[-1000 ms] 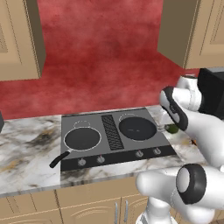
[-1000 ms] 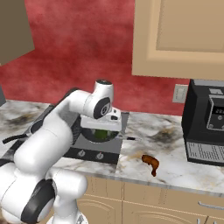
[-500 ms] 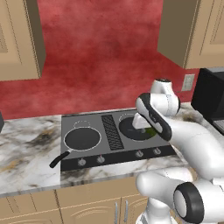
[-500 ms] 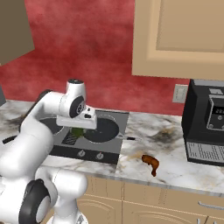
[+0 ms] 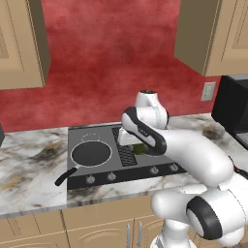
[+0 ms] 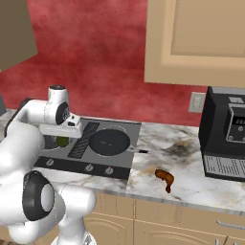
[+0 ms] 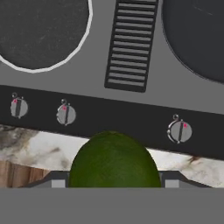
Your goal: Place both pans onto different burners. Then place the lime and the chicken drumstick on different pans.
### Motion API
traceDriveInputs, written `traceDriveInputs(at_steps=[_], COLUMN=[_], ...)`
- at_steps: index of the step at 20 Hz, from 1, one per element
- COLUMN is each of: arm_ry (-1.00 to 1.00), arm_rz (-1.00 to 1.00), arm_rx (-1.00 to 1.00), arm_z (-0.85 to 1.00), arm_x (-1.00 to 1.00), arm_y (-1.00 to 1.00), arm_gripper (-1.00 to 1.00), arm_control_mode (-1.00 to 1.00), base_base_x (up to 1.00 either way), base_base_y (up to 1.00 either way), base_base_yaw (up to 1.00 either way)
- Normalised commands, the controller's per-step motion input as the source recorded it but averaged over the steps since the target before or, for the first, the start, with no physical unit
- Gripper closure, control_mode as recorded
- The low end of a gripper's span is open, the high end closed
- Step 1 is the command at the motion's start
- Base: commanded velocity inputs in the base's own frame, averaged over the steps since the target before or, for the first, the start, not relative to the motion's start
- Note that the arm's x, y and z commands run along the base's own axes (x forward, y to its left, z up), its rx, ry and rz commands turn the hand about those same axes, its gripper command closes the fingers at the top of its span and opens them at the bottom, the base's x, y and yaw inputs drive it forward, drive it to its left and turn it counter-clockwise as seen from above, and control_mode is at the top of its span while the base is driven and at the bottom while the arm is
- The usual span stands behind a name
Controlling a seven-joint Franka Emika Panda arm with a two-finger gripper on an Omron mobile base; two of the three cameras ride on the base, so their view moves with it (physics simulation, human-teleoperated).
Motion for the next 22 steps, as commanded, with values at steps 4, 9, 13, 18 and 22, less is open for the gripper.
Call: traceDriveInputs(at_steps=[4,9,13,18,22], arm_ry=[0.12,0.03,0.0,0.0,0.0], arm_rz=[0.02,0.0,0.0,0.0,0.0], arm_rx=[0.0,0.0,0.0,0.0,0.0], arm_z=[0.02,0.0,0.0,0.0,-0.06], arm_x=[0.39,0.38,0.41,0.38,0.25], arm_y=[0.85,0.8,0.48,0.25,0.12], arm_gripper=[1.0,1.0,1.0,1.0,1.0], arm_control_mode=[-1.0,-1.0,-1.0,-1.0,-1.0], base_base_x=[0.0,0.0,0.0,0.0,0.0], base_base_y=[0.0,0.0,0.0,0.0,0.0], base_base_yaw=[0.0,0.0,0.0,0.0,0.0])
